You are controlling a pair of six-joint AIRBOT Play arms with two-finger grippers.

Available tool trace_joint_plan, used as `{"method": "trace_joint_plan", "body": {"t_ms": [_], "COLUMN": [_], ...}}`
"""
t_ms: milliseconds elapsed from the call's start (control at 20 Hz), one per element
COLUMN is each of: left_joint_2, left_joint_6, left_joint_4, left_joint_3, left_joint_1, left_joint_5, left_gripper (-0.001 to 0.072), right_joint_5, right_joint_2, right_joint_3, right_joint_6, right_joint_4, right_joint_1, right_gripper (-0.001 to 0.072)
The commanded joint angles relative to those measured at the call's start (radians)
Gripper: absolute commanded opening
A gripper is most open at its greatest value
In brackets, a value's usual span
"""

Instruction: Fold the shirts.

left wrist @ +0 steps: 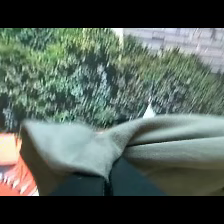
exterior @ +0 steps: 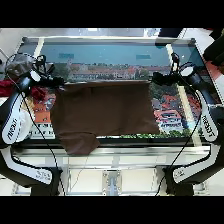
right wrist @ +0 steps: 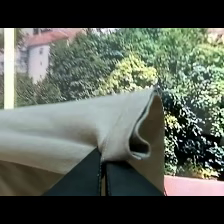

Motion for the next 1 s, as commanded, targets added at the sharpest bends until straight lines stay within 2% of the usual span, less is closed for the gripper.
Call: {"method": "trace_joint_plan", "body": {"t_ms": [0,100,250,400,750,800,850,900,950], "left_joint_2": [0.003,0.011,0.018,0.018,0.018,0.019,0.023,0.035,0.059], "left_joint_6": [-0.001,-0.001,-0.001,-0.001,-0.001,-0.001,-0.001,-0.001,-0.001], "left_joint_4": [0.063,0.124,0.134,0.111,0.111,0.111,0.111,0.111,0.112], "left_joint_3": [-0.003,-0.015,-0.052,-0.086,-0.097,-0.097,-0.096,-0.096,-0.096], "left_joint_1": [-0.007,-0.012,-0.013,-0.019,-0.025,-0.025,-0.025,-0.025,-0.024], "left_joint_5": [-0.175,-0.247,-0.259,-0.264,-0.288,-0.288,-0.288,-0.293,-0.296], "left_gripper": [0.001,0.001,0.001,0.0011,0.0027,0.0142,0.0361,0.0528,0.0533], "right_joint_5": [0.08,0.147,0.169,0.1,0.076,0.074,0.082,0.102,0.13], "right_joint_2": [-0.017,-0.017,-0.017,-0.023,-0.059,-0.058,-0.058,-0.054,-0.045], "right_joint_3": [0.003,0.003,-0.034,-0.109,-0.13,-0.13,-0.126,-0.119,-0.112], "right_joint_6": [0.01,0.044,0.071,0.074,0.081,0.081,0.082,0.088,0.09], "right_joint_4": [-0.04,-0.112,-0.216,-0.215,-0.214,-0.214,-0.212,-0.209,-0.211], "right_joint_1": [0.002,0.008,0.043,0.074,0.097,0.097,0.097,0.097,0.097], "right_gripper": [0.0008,0.0008,0.0008,0.0008,0.0011,0.0018,0.008,0.024,0.0391]}}
